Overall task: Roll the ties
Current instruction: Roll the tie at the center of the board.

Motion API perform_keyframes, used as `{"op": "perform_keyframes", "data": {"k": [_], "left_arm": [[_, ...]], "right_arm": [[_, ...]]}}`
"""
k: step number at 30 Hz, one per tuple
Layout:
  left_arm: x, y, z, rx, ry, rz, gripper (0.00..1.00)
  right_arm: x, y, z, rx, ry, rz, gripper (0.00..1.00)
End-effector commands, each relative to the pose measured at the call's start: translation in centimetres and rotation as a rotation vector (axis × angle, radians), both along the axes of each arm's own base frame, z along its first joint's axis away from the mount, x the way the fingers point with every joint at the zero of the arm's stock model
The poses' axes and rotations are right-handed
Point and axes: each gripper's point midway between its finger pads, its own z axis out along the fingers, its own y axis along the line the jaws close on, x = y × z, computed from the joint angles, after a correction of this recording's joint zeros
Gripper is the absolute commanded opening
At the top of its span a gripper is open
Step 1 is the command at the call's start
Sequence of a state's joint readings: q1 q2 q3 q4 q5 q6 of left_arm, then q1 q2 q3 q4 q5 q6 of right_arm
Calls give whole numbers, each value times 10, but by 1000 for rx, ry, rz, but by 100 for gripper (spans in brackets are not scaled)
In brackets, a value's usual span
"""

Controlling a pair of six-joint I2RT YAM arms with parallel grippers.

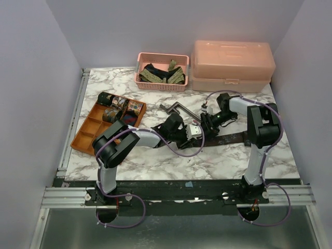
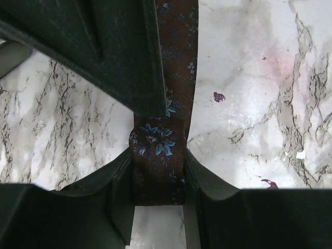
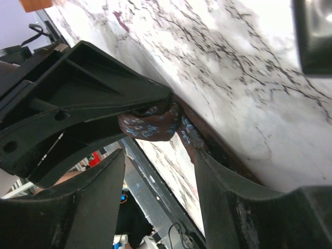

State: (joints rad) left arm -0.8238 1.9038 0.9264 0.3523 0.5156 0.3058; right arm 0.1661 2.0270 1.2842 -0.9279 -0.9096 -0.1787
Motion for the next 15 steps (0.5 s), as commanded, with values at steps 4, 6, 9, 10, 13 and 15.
{"op": "perform_keyframes", "data": {"k": [4,6,9,10,13,15], "left_arm": [[-10,39,-43,247,95,38,17],[-10,39,-43,255,96,38,17],[-11,39,-44,266,101,37,17],[-12,40,-45,267,102,37,17],[-14,40,-46,270,108,32,17],[-16,42,-47,274,109,28,18]], "right_arm": [[2,30,6,77,37,-13,54],[1,34,4,76,38,-13,54],[0,37,-5,50,45,-4,49],[-1,36,-9,35,48,-3,46],[-1,30,-24,-21,46,3,35],[-2,25,-33,-55,41,16,23]]}}
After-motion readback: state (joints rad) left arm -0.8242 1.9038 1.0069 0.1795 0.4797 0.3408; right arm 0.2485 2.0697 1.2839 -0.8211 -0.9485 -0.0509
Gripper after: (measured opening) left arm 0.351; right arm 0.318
